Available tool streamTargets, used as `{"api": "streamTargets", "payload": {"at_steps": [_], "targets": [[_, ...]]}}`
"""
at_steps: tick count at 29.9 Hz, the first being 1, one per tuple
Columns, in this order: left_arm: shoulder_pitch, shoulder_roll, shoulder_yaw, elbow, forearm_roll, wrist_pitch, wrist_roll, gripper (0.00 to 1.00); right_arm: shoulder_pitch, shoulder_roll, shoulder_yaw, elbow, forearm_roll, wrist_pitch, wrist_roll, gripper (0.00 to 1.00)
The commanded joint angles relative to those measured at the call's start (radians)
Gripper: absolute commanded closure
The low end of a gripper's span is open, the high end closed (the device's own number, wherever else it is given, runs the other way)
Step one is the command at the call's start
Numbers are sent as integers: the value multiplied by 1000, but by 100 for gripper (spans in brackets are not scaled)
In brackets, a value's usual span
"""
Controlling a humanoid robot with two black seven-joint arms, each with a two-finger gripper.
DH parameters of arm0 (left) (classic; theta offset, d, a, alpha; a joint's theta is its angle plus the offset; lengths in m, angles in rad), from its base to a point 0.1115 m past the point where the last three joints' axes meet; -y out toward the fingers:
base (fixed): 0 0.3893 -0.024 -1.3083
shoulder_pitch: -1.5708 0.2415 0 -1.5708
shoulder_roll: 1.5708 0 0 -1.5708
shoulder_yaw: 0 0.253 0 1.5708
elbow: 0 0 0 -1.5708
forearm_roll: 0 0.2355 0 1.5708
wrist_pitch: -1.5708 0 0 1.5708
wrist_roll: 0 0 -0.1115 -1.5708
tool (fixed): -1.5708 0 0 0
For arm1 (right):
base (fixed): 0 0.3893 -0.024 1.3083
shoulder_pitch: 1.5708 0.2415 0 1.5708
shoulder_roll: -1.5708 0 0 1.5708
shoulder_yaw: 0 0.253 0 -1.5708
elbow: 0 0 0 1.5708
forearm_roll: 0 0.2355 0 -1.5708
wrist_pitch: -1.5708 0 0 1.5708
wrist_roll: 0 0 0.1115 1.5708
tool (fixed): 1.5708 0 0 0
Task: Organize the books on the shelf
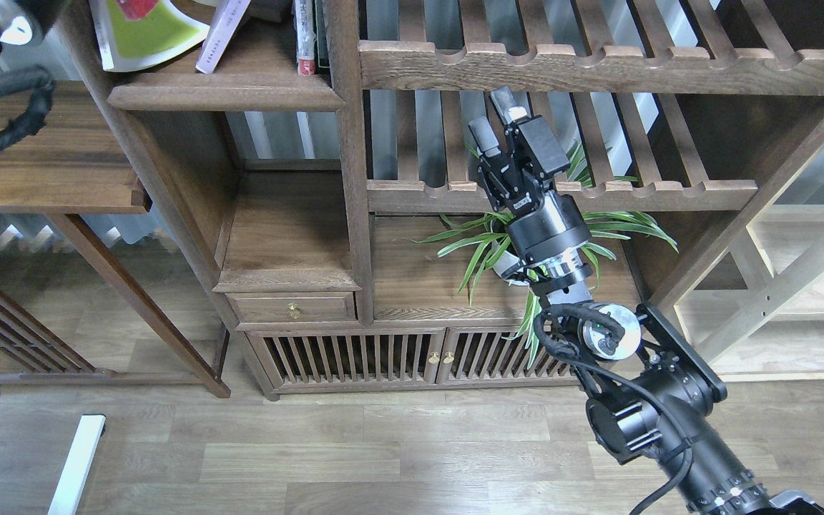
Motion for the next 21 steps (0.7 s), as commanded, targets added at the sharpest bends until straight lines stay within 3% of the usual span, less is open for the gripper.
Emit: {"api": "streamTargets", "payload": {"at_steps": [1,6,12,17,21], "targets": [[-61,-36,56,90,0,-1,-33,90,-5,0,0,0,0,3,0,28],[-161,-106,133,236,0,-1,-98,89,-11,0,5,0,0,14,0,28],[-238,-136,182,365,-9,-9,-139,88,-14,0,5,1,0,18,2,28],[-241,-126,208,403,-9,-12,-184,87,-15,0,11,6,0,20,2,28],[-239,-125,236,408,-10,-13,-193,86,-16,0,14,6,0,21,2,28]]}}
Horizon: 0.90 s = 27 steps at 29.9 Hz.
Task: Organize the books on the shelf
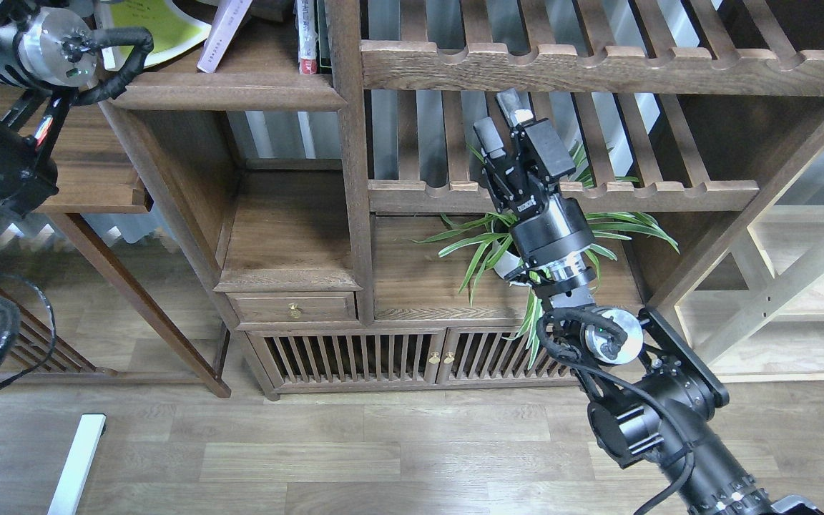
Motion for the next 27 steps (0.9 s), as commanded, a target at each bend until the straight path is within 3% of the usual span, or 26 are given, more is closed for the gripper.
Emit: {"api": "streamTargets", "payload": {"at_steps": [1,5,10,13,23,27], "targets": [[0,1,23,5,-1,-2,-10,86,0,0,3,2,0,1,0,28],[-1,0,43,21,-1,-2,-39,81,0,0,3,3,0,1,0,28],[-9,0,83,63,-1,-3,-112,55,-9,0,3,6,0,1,0,28],[-9,1,86,83,-2,-11,-151,51,-12,0,3,8,0,1,0,28],[-18,-8,86,107,-4,-34,-158,46,-14,0,3,11,0,1,0,28],[-30,-16,86,98,-5,-34,-160,35,-16,0,3,14,0,1,0,28]]}}
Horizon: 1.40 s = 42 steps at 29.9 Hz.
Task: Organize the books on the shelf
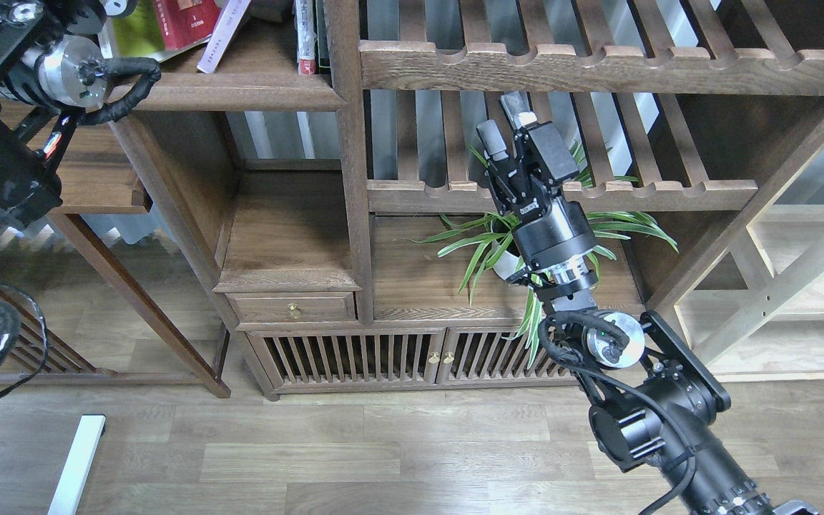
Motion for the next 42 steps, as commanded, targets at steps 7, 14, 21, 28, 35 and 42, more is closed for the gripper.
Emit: {"api": "streamTargets", "payload": {"at_steps": [7,14,21,28,35,42], "targets": [[-12,-19,-3,-15,-17,-11,-69,5,2,0,1,1,0,0,1,29],[2,-17,1,-26,-71,-135,-282,1,16,0,1,1,0,-9,1,29],[24,-20,-6,-108,-72,-248,-415,1,28,0,0,1,-2,-19,1,29],[119,-5,-29,-302,-79,-541,-415,1,35,0,-2,1,-2,-28,3,27],[221,-11,-88,-426,-82,-605,-415,1,44,0,1,1,-2,-26,3,26],[342,-59,-72,-452,-126,-605,-415,1,59,0,6,1,-3,-37,6,26]]}}
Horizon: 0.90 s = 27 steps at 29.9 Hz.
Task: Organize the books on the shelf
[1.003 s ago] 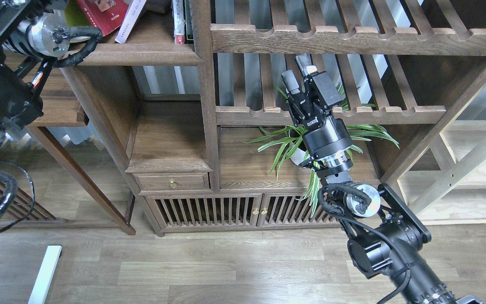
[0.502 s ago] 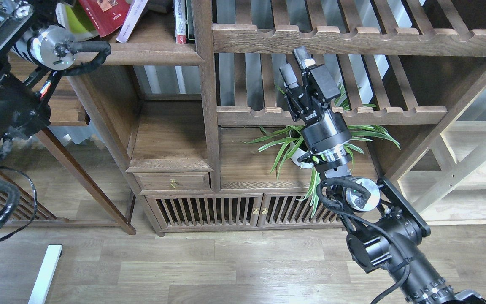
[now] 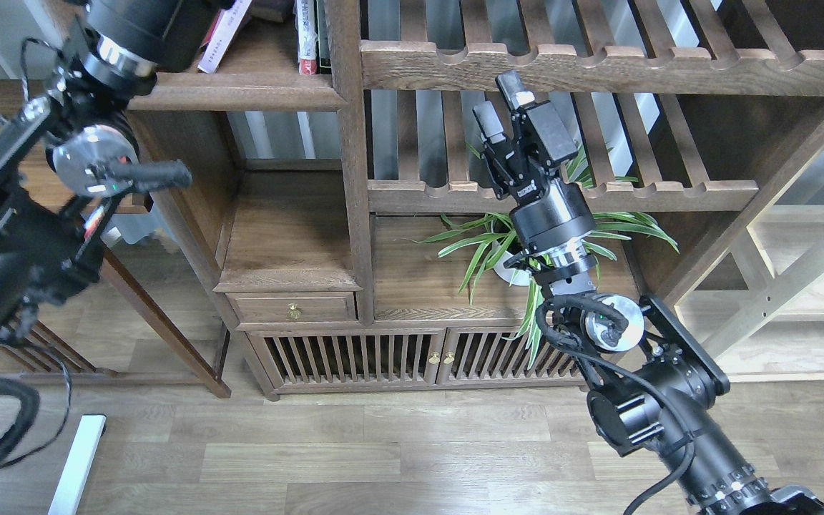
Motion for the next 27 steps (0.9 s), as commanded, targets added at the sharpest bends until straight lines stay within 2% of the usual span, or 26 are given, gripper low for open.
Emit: {"api": "streamTargets", "payload": {"at_steps": [1,8,14,27], "targets": [[79,-38,11,0,-30,0,0,1,7,0,2,0,-1,-17,1,26],[147,-127,17,8,-73,0,0,1,65,0,14,3,-1,-40,0,26],[195,-130,20,12,-79,0,0,1,114,0,14,3,-1,-89,0,26],[210,-138,94,2,-81,0,0,1,140,0,14,8,-5,-109,0,26]]}}
